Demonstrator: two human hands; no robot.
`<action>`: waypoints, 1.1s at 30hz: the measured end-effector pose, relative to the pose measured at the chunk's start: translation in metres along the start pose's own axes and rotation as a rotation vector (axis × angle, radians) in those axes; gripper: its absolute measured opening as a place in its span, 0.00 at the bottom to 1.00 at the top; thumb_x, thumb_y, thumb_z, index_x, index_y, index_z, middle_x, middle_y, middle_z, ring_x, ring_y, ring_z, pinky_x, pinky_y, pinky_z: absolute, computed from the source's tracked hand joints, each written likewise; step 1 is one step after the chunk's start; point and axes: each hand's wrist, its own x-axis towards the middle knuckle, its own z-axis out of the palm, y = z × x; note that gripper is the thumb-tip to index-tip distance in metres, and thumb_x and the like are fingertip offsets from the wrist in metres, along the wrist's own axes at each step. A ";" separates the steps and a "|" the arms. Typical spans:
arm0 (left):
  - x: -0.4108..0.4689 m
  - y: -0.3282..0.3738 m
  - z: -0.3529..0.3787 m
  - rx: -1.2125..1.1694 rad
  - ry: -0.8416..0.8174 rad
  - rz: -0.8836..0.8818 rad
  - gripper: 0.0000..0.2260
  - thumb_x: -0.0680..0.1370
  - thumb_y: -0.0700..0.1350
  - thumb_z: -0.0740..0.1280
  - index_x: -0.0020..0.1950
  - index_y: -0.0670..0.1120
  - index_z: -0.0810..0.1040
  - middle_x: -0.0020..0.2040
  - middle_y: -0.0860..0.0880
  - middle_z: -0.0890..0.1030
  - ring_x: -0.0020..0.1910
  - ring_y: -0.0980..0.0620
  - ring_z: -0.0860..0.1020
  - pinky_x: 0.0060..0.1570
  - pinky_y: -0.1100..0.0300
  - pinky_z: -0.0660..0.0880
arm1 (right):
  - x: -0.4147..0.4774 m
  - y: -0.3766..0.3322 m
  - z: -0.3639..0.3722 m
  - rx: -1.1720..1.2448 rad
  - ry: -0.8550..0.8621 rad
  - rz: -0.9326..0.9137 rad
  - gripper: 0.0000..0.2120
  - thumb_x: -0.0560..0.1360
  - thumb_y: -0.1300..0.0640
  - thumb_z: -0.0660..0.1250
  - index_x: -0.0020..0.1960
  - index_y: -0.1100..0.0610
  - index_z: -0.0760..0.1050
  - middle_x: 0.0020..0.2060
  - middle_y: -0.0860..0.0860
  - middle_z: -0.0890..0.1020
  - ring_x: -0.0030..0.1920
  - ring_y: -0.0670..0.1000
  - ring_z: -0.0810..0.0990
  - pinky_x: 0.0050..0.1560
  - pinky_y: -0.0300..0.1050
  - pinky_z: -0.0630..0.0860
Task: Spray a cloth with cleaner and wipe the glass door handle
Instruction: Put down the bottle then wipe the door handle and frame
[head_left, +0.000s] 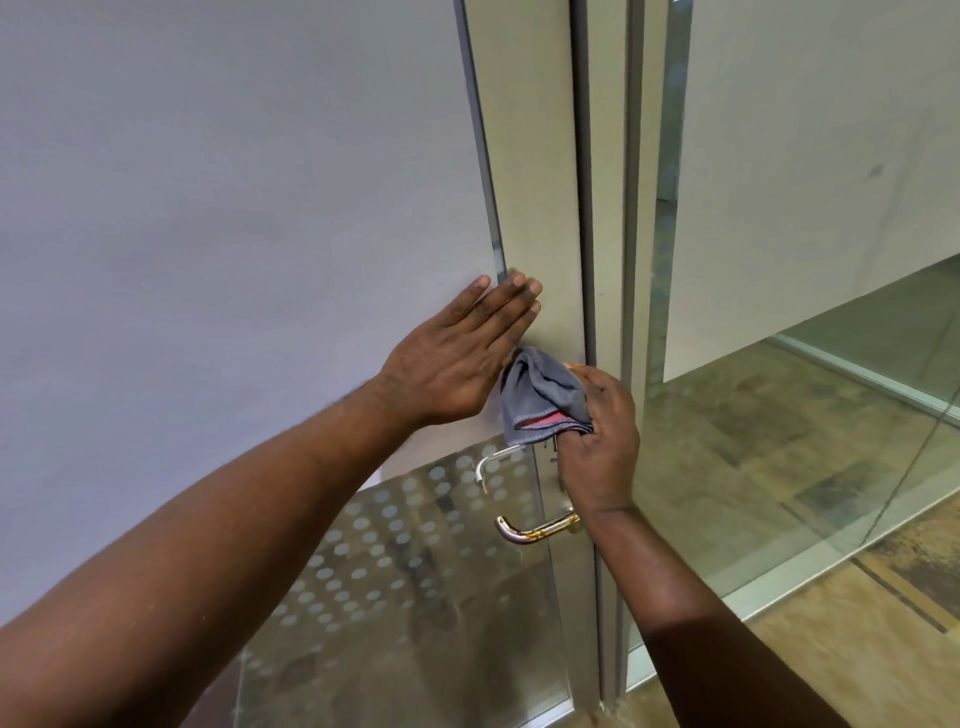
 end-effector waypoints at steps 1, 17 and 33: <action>0.000 0.000 0.000 0.002 -0.001 0.002 0.28 0.86 0.46 0.52 0.84 0.39 0.51 0.84 0.39 0.51 0.84 0.43 0.48 0.82 0.46 0.43 | 0.000 0.000 0.003 -0.027 -0.008 -0.012 0.29 0.68 0.76 0.66 0.66 0.60 0.79 0.60 0.52 0.80 0.62 0.52 0.78 0.65 0.41 0.76; 0.000 -0.002 0.004 0.007 -0.013 -0.001 0.31 0.81 0.43 0.51 0.84 0.39 0.51 0.85 0.39 0.50 0.84 0.43 0.46 0.82 0.47 0.40 | -0.043 0.013 0.001 -0.067 -0.218 0.193 0.23 0.74 0.68 0.74 0.67 0.59 0.79 0.64 0.51 0.79 0.63 0.53 0.80 0.60 0.54 0.83; 0.001 -0.002 0.004 0.006 0.000 0.002 0.31 0.80 0.42 0.52 0.84 0.39 0.52 0.84 0.39 0.51 0.84 0.43 0.48 0.82 0.47 0.39 | -0.034 0.013 0.005 -0.017 -0.149 0.225 0.19 0.72 0.66 0.78 0.62 0.58 0.83 0.58 0.48 0.79 0.56 0.47 0.81 0.54 0.45 0.83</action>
